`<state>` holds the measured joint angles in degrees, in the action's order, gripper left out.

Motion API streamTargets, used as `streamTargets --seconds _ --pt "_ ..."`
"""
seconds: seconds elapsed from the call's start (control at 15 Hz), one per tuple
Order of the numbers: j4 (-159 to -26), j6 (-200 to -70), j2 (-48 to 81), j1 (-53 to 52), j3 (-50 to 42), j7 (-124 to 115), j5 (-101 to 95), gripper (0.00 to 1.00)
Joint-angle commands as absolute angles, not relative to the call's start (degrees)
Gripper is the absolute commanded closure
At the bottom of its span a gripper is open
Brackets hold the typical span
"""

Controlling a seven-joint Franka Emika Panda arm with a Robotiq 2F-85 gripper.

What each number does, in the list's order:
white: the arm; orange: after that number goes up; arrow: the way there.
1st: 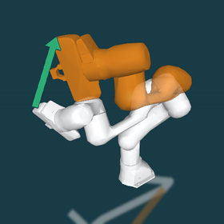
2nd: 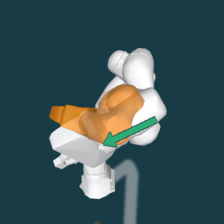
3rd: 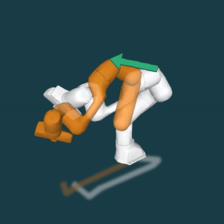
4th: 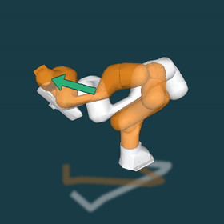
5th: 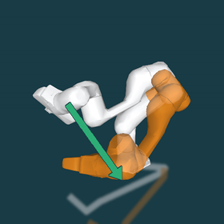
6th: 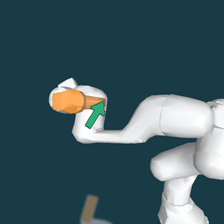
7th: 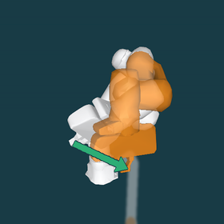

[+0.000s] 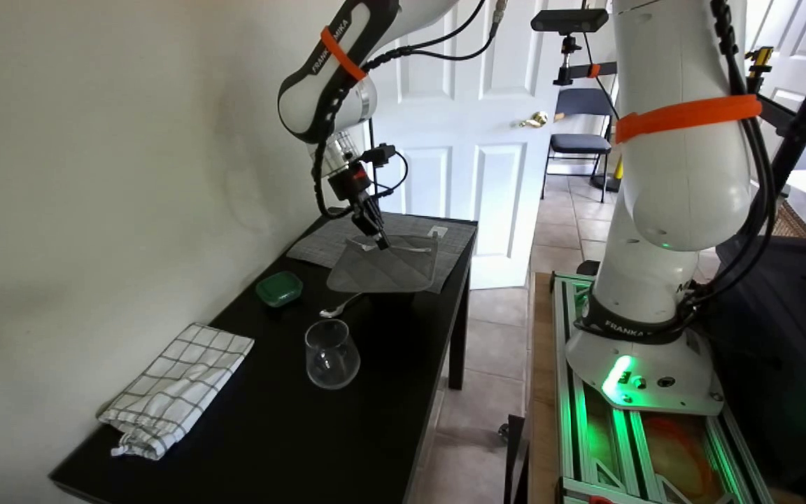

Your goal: Put the grey potholder on the black mug and then put the silver fork on the grey potholder

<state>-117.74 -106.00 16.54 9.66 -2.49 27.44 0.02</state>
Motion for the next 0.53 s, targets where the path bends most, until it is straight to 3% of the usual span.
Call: streamTargets --seconds 0.0,0.47 --pt "-120.0 -106.5 14.7 9.3 -2.2 28.4 0.0 0.98" --pt "-119.7 -106.3 15.5 8.9 -1.4 28.3 0.3 0.98"
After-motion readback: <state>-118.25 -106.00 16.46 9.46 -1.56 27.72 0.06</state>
